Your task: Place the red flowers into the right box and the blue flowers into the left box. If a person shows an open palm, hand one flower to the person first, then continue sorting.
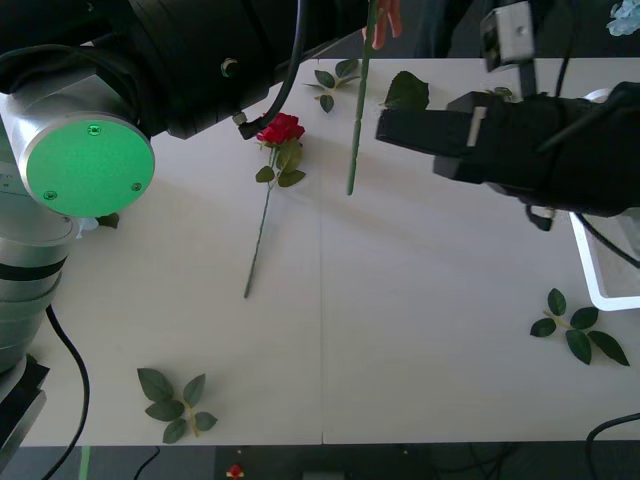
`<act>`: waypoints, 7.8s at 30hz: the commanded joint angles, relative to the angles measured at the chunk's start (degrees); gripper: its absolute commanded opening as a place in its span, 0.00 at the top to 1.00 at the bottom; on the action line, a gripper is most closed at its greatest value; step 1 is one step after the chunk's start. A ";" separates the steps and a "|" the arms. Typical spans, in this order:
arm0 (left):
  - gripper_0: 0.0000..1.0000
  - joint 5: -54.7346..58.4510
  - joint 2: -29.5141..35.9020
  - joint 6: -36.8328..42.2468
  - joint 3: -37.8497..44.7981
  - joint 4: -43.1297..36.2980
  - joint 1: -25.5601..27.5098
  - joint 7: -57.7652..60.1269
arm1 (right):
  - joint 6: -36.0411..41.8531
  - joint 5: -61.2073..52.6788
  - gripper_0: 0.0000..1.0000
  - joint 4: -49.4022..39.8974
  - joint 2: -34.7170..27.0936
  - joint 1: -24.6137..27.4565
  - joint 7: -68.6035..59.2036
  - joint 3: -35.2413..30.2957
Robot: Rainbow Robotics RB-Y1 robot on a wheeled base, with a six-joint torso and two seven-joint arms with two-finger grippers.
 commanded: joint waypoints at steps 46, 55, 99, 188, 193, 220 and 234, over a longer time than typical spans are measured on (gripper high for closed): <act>0.92 0.52 -1.04 -0.96 -0.77 -2.64 0.75 2.25 | -3.22 2.31 1.00 -0.80 3.42 -7.15 1.81 4.69; 0.00 0.52 -1.04 -0.96 -0.77 -2.64 0.75 2.25 | -3.22 1.52 1.00 -0.80 3.51 -7.15 2.25 4.69; 0.00 0.52 -1.04 -0.96 -0.77 -2.64 0.75 2.25 | -17.99 -7.27 1.00 -1.95 -21.89 17.55 26.07 -22.21; 0.00 -7.03 6.79 46.50 9.69 10.37 -4.70 12.18 | 26.66 -14.03 0.00 12.03 -18.11 -1.61 19.48 -14.73; 0.00 -9.23 7.67 46.32 4.60 20.83 -8.30 12.18 | 26.22 -14.12 0.00 9.57 -17.76 -1.09 19.12 -14.73; 0.00 -12.22 1.16 28.66 -18.96 61.26 -24.56 -8.56 | 26.13 -14.12 0.00 8.95 -17.41 -0.47 19.12 -14.73; 0.00 -11.60 -5.17 21.27 -18.96 68.38 -24.56 -12.52 | 26.13 -14.12 0.00 8.95 -17.41 -0.47 19.12 -14.73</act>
